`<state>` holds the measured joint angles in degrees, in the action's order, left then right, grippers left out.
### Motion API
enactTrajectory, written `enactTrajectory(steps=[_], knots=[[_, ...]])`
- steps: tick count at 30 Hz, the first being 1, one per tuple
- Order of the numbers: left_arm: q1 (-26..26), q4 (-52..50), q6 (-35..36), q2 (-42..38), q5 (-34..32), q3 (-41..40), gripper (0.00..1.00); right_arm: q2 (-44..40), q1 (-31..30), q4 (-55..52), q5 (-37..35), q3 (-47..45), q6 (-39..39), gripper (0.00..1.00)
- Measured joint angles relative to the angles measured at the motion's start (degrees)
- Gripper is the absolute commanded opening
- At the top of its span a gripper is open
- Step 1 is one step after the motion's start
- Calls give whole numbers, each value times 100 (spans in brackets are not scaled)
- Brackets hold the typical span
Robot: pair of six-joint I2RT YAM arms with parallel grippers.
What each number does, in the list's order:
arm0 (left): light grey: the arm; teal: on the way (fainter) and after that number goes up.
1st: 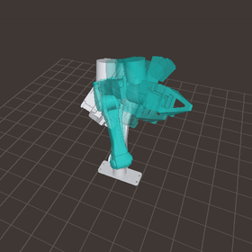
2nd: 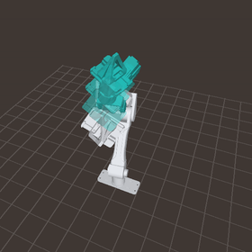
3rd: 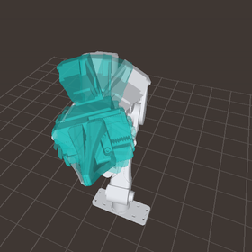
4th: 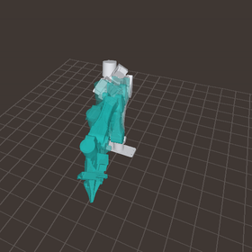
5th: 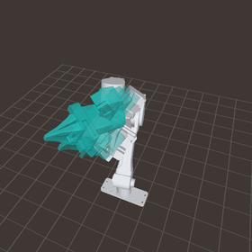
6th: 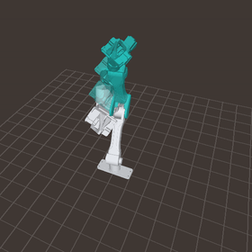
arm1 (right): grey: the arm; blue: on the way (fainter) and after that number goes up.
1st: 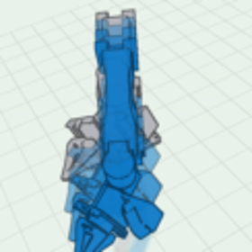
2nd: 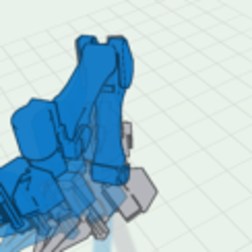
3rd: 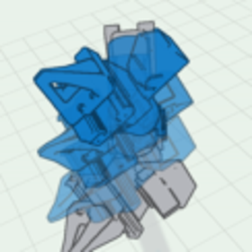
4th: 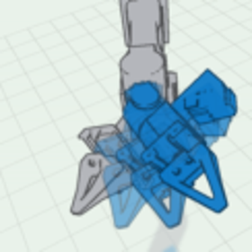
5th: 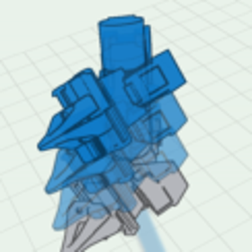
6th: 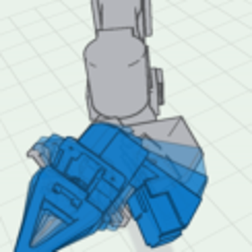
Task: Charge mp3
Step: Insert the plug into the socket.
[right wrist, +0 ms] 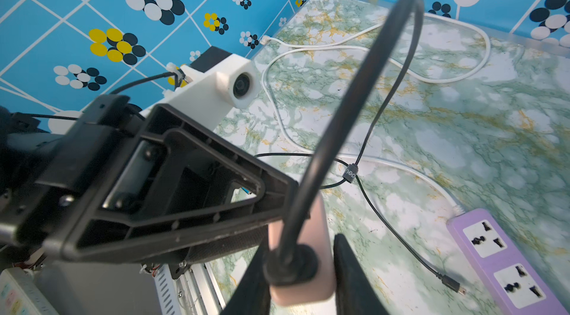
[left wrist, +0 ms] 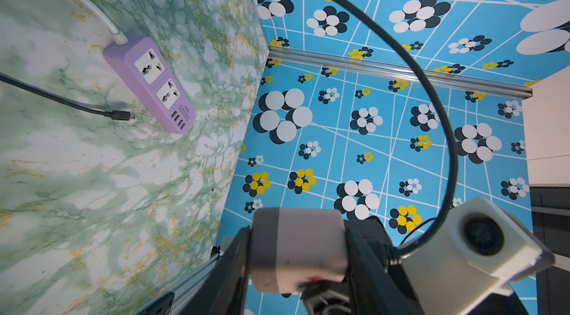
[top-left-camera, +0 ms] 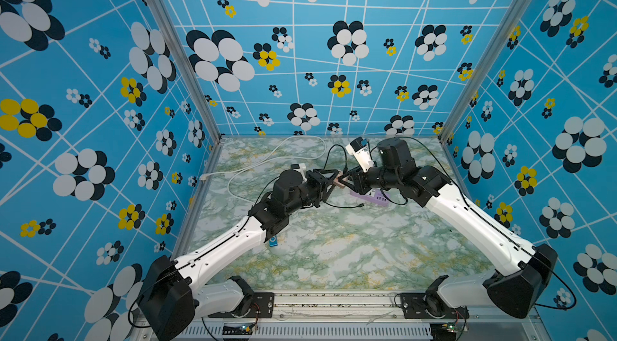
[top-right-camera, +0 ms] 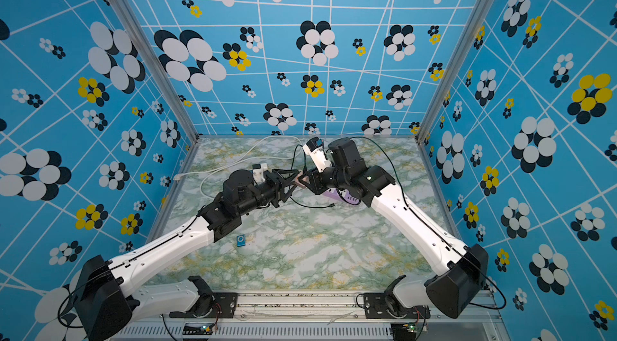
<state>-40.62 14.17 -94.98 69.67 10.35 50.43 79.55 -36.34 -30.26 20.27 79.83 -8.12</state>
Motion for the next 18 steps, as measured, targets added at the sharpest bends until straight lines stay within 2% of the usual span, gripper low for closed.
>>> enactTrajectory(steps=[4, 9, 15, 18], knots=[[0, 9, -15, 2, -4, -2, 0, -109, 50, 227, 127, -199, 72, 29], [-11, 153, 26, 4, 52, 0, 0, -197, 107, 350, 262, -295, 155, 48], [-33, -105, 605, 66, 214, 343, 0, -151, 243, -192, 503, -20, 216, 58], [-33, -365, 997, 66, 260, 566, 0, -136, 306, -518, 542, 245, 262, 59]])
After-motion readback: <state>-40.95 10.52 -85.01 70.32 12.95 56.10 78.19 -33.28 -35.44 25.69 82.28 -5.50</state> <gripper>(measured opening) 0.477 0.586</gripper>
